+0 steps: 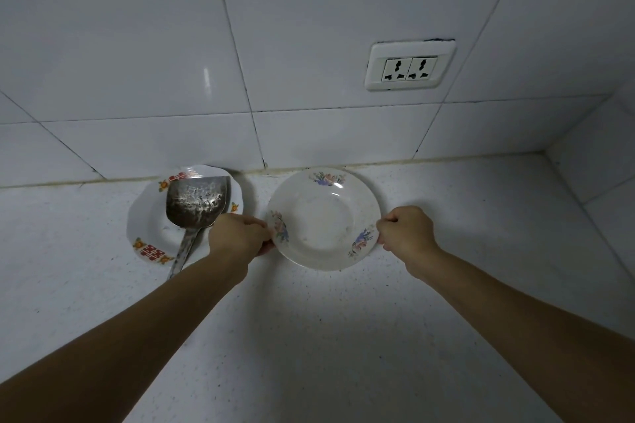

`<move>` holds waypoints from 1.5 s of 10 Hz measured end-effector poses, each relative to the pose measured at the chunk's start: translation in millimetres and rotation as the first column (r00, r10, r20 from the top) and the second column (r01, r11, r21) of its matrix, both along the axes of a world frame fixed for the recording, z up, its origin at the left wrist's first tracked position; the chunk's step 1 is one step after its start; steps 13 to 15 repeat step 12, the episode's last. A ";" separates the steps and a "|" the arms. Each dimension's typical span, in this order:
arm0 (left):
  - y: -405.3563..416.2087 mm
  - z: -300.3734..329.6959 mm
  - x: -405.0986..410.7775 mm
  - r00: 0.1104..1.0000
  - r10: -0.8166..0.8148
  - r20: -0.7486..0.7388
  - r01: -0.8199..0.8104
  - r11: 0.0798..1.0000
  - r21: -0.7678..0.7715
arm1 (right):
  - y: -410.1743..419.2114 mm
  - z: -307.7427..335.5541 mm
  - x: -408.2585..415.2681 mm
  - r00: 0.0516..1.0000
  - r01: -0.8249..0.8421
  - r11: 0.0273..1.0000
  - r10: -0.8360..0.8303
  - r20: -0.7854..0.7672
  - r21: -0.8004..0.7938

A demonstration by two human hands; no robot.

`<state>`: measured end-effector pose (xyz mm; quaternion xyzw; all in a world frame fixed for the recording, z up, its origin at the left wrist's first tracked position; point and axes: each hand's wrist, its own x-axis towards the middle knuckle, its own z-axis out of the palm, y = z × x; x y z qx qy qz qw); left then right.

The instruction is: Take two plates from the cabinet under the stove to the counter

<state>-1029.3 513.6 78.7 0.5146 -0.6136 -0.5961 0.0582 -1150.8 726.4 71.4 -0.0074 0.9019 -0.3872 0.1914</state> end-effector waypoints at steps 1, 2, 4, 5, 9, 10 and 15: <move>-1.1 0.5 -2.3 1.000 -0.025 0.009 0.026 0.999 -0.031 | -0.3 -3.1 -3.7 1.000 -0.007 1.000 0.007 -0.002 0.001; -2.1 0.7 -3.8 0.999 -0.039 0.019 0.040 0.998 -0.058 | -0.5 -5.3 -6.5 0.999 -0.032 0.999 0.032 0.008 0.019; -1.6 4.1 -5.0 0.994 -0.091 0.066 0.096 0.992 -0.076 | 1.9 -3.2 -11.5 0.992 -0.128 0.986 0.129 -0.003 0.102; 1.8 4.5 -4.6 0.992 -0.095 0.086 0.102 0.992 -0.073 | 0.8 -1.1 -15.0 0.990 -0.140 0.982 0.143 -0.011 0.125; 11.9 6.6 -0.8 0.993 -0.073 0.093 0.081 0.993 -0.087 | 0.0 4.7 -15.6 0.994 -0.113 0.988 0.111 0.017 0.109; 11.8 12.8 3.7 0.995 -0.085 0.061 0.090 0.993 -0.080 | 5.3 11.5 -12.4 0.994 -0.107 0.992 0.106 0.026 0.065; 15.3 40.6 5.4 0.985 -0.165 0.042 0.170 0.965 -0.199 | 13.4 42.4 -6.3 0.988 -0.154 0.987 0.153 0.010 0.052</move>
